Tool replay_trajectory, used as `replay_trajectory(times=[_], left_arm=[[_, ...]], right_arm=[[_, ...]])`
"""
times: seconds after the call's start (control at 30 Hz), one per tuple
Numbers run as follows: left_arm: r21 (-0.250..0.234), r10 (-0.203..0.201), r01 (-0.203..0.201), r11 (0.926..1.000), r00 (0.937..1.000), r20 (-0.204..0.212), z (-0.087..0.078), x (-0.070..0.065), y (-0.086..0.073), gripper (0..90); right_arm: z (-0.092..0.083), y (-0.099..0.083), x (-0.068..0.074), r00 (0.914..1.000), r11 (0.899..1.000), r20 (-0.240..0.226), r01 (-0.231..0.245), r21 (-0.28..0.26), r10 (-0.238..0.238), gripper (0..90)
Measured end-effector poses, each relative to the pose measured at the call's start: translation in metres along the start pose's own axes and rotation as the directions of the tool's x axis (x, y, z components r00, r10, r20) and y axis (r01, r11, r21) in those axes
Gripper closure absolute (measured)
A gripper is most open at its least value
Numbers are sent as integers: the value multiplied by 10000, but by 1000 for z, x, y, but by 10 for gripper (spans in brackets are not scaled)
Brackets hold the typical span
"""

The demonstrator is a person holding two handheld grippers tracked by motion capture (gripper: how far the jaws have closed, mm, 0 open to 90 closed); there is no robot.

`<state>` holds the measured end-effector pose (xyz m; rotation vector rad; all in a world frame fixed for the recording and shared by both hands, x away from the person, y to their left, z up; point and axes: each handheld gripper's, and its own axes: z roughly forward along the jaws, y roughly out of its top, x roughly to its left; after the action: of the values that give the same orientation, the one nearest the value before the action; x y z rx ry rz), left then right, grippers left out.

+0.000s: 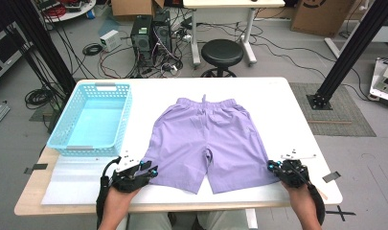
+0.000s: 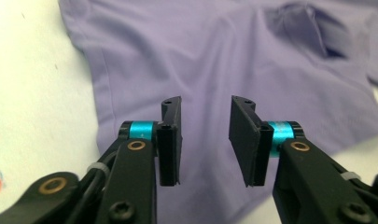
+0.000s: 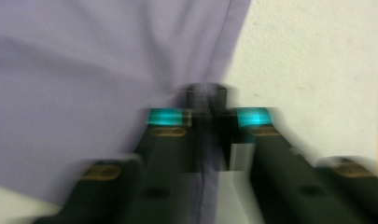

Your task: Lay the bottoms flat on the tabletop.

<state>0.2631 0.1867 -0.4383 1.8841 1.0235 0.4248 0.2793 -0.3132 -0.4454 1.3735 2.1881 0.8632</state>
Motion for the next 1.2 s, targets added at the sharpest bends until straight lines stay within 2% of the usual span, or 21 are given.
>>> replay_trajectory(times=[0.03, 0.07, 0.1, 0.23, 0.33, 0.4, 0.6, 0.73, 0.83, 0.93, 1.0, 1.1, 1.2], left_arm=[[-122, -138, 138, 9998, 9999, 68, 0, 1, 2, 630], [-196, -183, 185, 9996, 9998, 65, 1, 3, 3, 622], [-306, -265, 267, 9992, 9996, 79, 1, 4, 5, 612], [-614, -444, 450, 9971, 9990, 100, 5, 9, 13, 596], [-789, -570, 580, 9952, 9983, 144, 10, 14, 21, 550], [-808, -572, 582, 9950, 9982, 153, 14, 16, 26, 527], [-954, -583, 589, 9937, 9983, 98, 28, 27, 46, 443], [-1029, -554, 546, 9932, 9985, -41, 39, 34, 61, 436], [-1010, -438, 416, 9940, 9988, -197, 48, 40, 74, 435], [-976, -418, 387, 9945, 9987, -303, 59, 48, 86, 435], [-922, -499, 466, 9947, 9982, -343, 69, 54, 94, 435], [-899, -542, 511, 9946, 9980, -316, 86, 63, 106, 435], [-739, -849, 835, 9938, 9963, -162, 102, 72, 114, 439]], right_arm=[[-2, 0, -1, 9996, 9998, 224, 172, 98, -174, 900], [-4, 0, -1, 9963, 9987, 721, 456, 212, -470, 900], [-5, -1, -2, 9943, 9983, 932, 503, 279, -527, 900], [-11, -8, -9, 9921, 9985, 1164, 426, 350, -464, 900], [-13, -8, -11, 9960, 9994, 854, 254, 243, -274, 875], [-14, -5, -11, 9976, 9999, 676, 151, 28, -153, 763], [-16, 15, -11, 9991, 9967, 433, -13, -814, 48, 617], [-10, 32, -13, 9996, 9931, 274, 16, -1170, 17, 497], [-1, 49, -18, 9999, 9897, 80, 72, -1428, -61, 454], [11, 66, -24, 9999, 9879, -155, -29, -1552, 5, 453], [22, 78, -29, 9996, 9875, -266, -158, -1568, 118, 453], [36, 94, -33, 9995, 9887, -302, -38, -1497, -7, 455], [51, 112, -37, 9992, 9897, -359, 140, -1423, -193, 456]])
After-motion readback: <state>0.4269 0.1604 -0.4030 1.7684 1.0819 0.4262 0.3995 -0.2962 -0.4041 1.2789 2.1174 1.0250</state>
